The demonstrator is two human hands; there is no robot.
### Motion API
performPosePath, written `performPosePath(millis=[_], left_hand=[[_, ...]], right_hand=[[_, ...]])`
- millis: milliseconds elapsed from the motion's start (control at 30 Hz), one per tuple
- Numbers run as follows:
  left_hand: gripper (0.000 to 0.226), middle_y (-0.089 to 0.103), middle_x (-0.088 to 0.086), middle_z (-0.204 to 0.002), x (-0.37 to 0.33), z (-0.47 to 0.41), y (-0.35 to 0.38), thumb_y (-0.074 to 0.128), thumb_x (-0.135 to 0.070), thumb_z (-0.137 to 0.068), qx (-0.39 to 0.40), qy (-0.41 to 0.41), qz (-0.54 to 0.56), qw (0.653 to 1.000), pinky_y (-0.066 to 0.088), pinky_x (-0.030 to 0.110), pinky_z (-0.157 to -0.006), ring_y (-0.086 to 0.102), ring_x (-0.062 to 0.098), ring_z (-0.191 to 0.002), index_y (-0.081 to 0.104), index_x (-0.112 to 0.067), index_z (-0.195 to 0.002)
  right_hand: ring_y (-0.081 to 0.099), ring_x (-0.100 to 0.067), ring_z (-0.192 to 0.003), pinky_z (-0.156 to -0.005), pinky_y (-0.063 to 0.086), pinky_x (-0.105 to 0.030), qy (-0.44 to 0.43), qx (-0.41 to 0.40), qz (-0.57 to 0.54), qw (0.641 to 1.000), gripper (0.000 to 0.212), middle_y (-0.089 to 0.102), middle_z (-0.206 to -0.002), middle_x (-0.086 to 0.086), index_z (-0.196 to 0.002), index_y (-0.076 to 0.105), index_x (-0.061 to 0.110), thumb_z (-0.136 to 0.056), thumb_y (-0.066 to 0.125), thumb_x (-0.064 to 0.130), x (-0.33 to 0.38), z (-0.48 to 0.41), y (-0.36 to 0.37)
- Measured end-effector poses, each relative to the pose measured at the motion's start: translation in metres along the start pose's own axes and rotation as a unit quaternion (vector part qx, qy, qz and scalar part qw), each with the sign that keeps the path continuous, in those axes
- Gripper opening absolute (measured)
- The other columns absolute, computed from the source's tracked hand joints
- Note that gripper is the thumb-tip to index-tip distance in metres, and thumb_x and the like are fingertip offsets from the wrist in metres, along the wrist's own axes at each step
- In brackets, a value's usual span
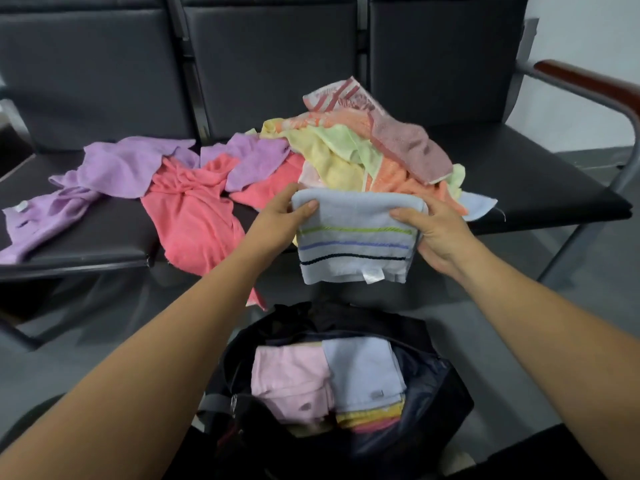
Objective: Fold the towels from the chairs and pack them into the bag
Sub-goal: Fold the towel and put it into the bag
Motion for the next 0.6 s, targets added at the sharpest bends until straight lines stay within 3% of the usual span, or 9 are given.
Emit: performPosePath(millis=[33, 100, 200, 233, 333, 433, 500, 600], left_hand=[[0.003, 0.066, -0.01, -0.088, 0.01, 0.001, 0.004, 0.065, -0.043, -0.092, 0.003, -0.017, 0.003, 1.0, 0.054, 0.047, -0.088, 0.062, 0.016, -0.088, 0.065, -0.041, -0.089], [0.02, 0.068, -0.005, -0.093, 0.028, 0.004, 0.014, 0.065, -0.051, -0.086, 0.021, -0.05, -0.023, 0.998, 0.054, 0.05, -0.091, 0.065, 0.019, -0.09, 0.065, -0.036, -0.097], [0.016, 0.068, 0.0, -0.098, 0.069, 0.019, 0.038, 0.064, -0.04, -0.094, 0.07, -0.116, -0.02, 0.991, 0.058, 0.045, -0.088, 0.066, 0.022, -0.093, 0.064, -0.028, -0.105], [0.007, 0.067, 0.002, -0.098, 0.084, 0.026, 0.045, 0.063, -0.036, -0.097, 0.086, -0.14, -0.013, 0.986, 0.058, 0.048, -0.086, 0.065, 0.024, -0.094, 0.063, -0.031, -0.1], [0.01, 0.06, 0.006, -0.098, 0.129, 0.044, 0.067, 0.057, -0.033, -0.102, 0.136, -0.198, -0.038, 0.97, 0.06, 0.056, -0.082, 0.062, 0.024, -0.092, 0.057, -0.03, -0.092], [0.012, 0.058, 0.007, -0.096, 0.167, 0.061, 0.084, 0.058, -0.029, -0.102, 0.16, -0.258, -0.023, 0.952, 0.062, 0.048, -0.077, 0.061, 0.021, -0.086, 0.055, -0.017, -0.1], [0.015, 0.061, 0.005, -0.093, 0.192, 0.07, 0.095, 0.06, -0.029, -0.101, 0.213, -0.29, -0.035, 0.932, 0.061, 0.042, -0.076, 0.063, 0.019, -0.084, 0.056, -0.015, -0.103], [0.016, 0.061, 0.009, -0.092, 0.228, 0.078, 0.106, 0.065, -0.03, -0.099, 0.256, -0.343, -0.039, 0.903, 0.058, 0.052, -0.086, 0.062, 0.023, -0.086, 0.06, -0.014, -0.1]], right_hand=[[0.072, -0.03, -0.099, -0.092, 0.058, -0.042, 0.006, -0.008, -0.011, 1.0, 0.022, 0.074, -0.106, -0.017, -0.11, 0.069, 0.001, -0.088, 0.072, 0.0, -0.009, 0.003, -0.002], [0.073, -0.027, -0.096, -0.091, 0.059, -0.04, 0.034, -0.029, -0.025, 0.999, 0.016, 0.076, -0.102, -0.012, -0.105, 0.07, 0.007, -0.09, 0.072, 0.003, -0.031, 0.009, -0.009], [0.073, -0.033, -0.096, -0.089, 0.058, -0.044, 0.1, -0.045, 0.01, 0.994, 0.015, 0.077, -0.1, -0.015, -0.104, 0.072, 0.005, -0.09, 0.074, 0.01, -0.077, 0.018, -0.026], [0.072, -0.035, -0.095, -0.088, 0.059, -0.046, 0.125, -0.047, 0.023, 0.991, 0.013, 0.077, -0.098, -0.015, -0.102, 0.072, 0.005, -0.09, 0.075, 0.011, -0.093, 0.021, -0.032], [0.073, -0.036, -0.096, -0.091, 0.058, -0.05, 0.209, -0.03, 0.072, 0.975, 0.017, 0.075, -0.104, -0.022, -0.103, 0.071, 0.002, -0.089, 0.076, 0.011, -0.141, 0.032, -0.043], [0.072, -0.033, -0.095, -0.093, 0.057, -0.047, 0.278, 0.009, 0.116, 0.953, 0.018, 0.071, -0.114, -0.027, -0.105, 0.07, -0.003, -0.089, 0.074, 0.005, -0.18, 0.045, -0.051], [0.073, -0.037, -0.098, -0.094, 0.057, -0.047, 0.344, 0.045, 0.163, 0.924, 0.03, 0.07, -0.114, -0.03, -0.105, 0.067, -0.013, -0.085, 0.079, 0.006, -0.204, 0.049, -0.057], [0.071, -0.041, -0.103, -0.093, 0.056, -0.049, 0.43, 0.108, 0.214, 0.87, 0.066, 0.071, -0.109, -0.029, -0.108, 0.061, -0.019, -0.067, 0.093, 0.022, -0.239, 0.051, -0.06]])
Point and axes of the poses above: each hand's wrist, its own z-axis away from the middle knuckle, its own y-axis out of the palm, x = y × z, the point moved 4 cm from there along -z, towards the middle knuckle
